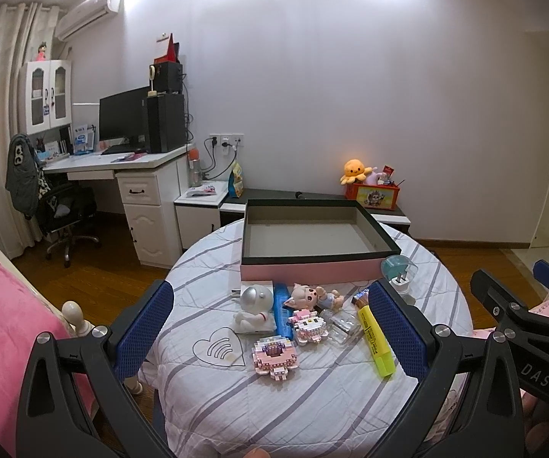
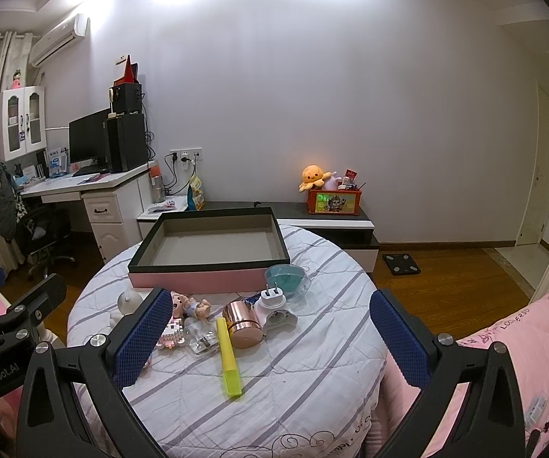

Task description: Organize rigid objects

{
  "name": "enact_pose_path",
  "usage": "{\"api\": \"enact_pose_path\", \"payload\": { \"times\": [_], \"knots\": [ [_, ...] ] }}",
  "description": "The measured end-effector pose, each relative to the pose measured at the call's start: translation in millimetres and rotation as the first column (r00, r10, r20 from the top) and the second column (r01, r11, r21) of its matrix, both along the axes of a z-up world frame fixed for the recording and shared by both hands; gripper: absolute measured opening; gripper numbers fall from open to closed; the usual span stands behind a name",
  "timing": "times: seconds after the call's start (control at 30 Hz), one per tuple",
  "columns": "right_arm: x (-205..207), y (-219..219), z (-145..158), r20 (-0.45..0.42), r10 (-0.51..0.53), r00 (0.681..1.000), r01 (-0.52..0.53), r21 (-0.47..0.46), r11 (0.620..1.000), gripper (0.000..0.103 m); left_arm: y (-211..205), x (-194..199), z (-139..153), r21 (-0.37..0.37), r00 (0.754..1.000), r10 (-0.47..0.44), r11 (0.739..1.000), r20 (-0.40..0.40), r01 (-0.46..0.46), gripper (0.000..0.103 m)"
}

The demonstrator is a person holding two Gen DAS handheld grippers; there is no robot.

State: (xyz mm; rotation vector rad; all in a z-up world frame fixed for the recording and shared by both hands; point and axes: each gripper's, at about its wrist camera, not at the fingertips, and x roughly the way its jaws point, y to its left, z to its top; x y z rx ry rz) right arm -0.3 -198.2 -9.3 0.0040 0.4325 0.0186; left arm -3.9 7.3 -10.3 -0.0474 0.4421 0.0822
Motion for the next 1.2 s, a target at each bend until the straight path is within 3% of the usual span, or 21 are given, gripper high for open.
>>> {"api": "enact_pose_path", "payload": {
  "times": [1.2],
  "knots": [
    [-0.5, 0.7, 0.2, 0.002, -0.001, 1.000, 0.001, -0.002, 1.000, 0.103, 6.1, 2.3, -7.1, -0.016, 1.000, 0.010, 1.000, -0.005, -0.010, 0.103]
  ]
}}
